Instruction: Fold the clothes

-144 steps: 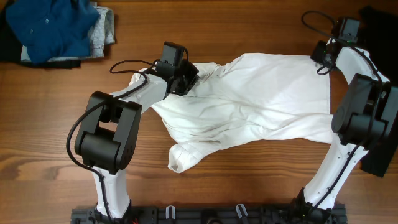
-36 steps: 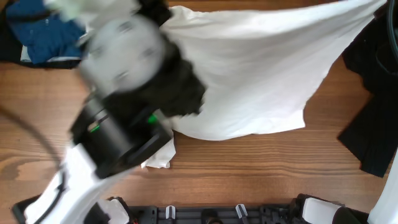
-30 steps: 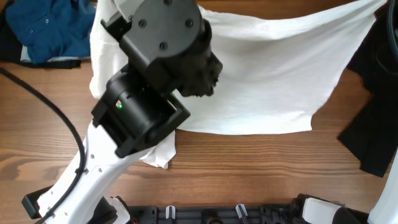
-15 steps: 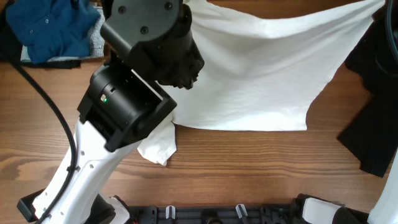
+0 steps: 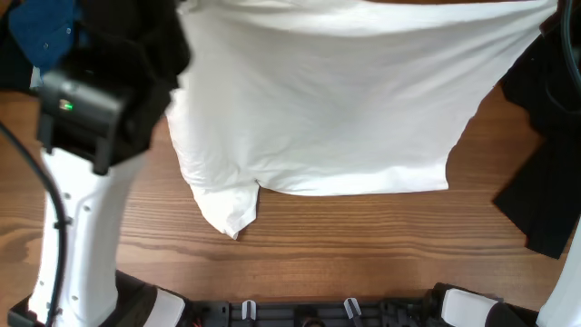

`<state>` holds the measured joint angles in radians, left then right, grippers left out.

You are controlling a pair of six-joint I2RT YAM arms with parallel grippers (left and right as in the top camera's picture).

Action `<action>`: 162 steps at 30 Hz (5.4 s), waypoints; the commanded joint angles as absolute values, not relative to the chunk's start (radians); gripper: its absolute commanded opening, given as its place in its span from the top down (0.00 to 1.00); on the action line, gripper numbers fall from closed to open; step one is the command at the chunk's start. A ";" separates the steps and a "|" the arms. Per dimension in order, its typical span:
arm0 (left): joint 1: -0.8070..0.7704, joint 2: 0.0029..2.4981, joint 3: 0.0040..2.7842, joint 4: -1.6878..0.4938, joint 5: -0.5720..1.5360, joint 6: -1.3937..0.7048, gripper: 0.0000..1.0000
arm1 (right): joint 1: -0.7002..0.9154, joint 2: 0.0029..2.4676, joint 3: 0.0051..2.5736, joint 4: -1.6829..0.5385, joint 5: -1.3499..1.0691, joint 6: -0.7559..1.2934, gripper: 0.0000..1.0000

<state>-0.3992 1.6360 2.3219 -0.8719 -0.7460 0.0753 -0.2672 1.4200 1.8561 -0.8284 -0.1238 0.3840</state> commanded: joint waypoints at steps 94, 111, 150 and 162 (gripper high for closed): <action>-0.158 2.386 2.243 -1.309 0.088 -0.420 0.96 | -0.197 2.041 1.752 -0.888 -0.128 0.374 0.96; -0.125 2.529 2.242 -1.291 0.059 -0.423 0.96 | -0.197 2.221 1.752 -0.896 -0.129 0.366 0.96; 0.207 2.571 2.246 -1.087 -0.047 -0.396 0.33 | -0.255 2.236 1.676 -0.717 -0.012 0.276 0.96; 0.137 2.383 2.280 -1.115 -0.046 -0.396 0.00 | -0.212 2.235 1.825 -0.756 -0.234 0.211 0.96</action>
